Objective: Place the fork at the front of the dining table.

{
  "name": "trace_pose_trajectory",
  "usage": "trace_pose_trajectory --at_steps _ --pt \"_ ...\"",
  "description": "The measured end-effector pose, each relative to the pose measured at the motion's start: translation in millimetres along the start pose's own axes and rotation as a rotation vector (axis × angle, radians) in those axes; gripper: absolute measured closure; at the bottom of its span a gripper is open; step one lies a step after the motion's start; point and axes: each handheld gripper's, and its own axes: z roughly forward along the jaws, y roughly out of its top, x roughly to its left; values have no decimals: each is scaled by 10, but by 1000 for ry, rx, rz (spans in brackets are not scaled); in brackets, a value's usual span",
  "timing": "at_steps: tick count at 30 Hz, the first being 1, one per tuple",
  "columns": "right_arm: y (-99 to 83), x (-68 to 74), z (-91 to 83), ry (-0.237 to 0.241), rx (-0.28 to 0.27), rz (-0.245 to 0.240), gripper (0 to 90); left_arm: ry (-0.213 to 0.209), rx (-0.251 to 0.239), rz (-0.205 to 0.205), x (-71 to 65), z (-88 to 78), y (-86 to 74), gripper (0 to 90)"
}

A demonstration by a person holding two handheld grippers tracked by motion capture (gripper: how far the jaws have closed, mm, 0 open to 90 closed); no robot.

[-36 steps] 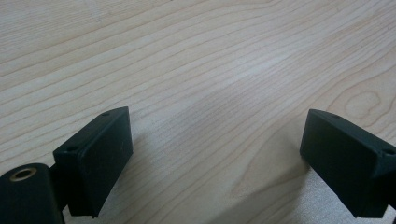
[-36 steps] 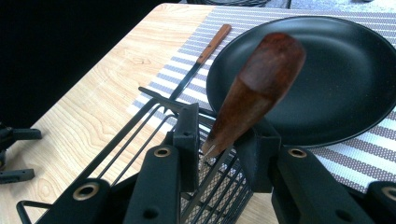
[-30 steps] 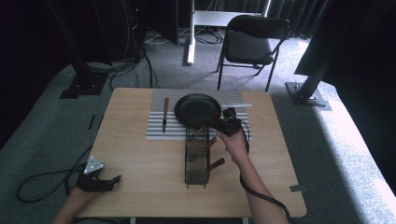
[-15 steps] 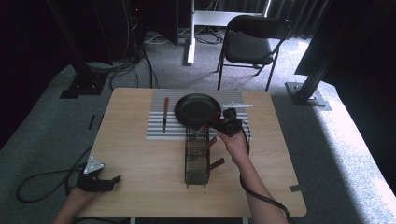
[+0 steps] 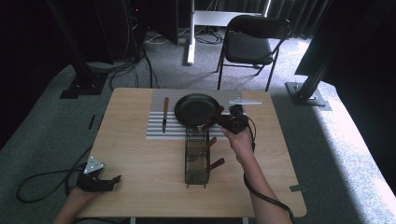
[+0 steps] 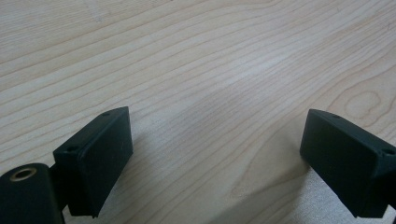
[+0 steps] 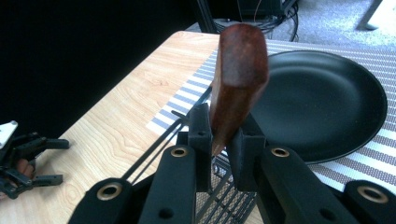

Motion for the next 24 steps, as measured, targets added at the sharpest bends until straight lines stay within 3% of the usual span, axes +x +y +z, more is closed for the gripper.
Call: trace_pose_trajectory --at_steps 16,24 --pt "197 113 -330 27 -45 -29 808 1 0 2 1 0 0 92" --pt "289 90 -539 28 -83 -22 808 0 0 1 0 0 0 92"
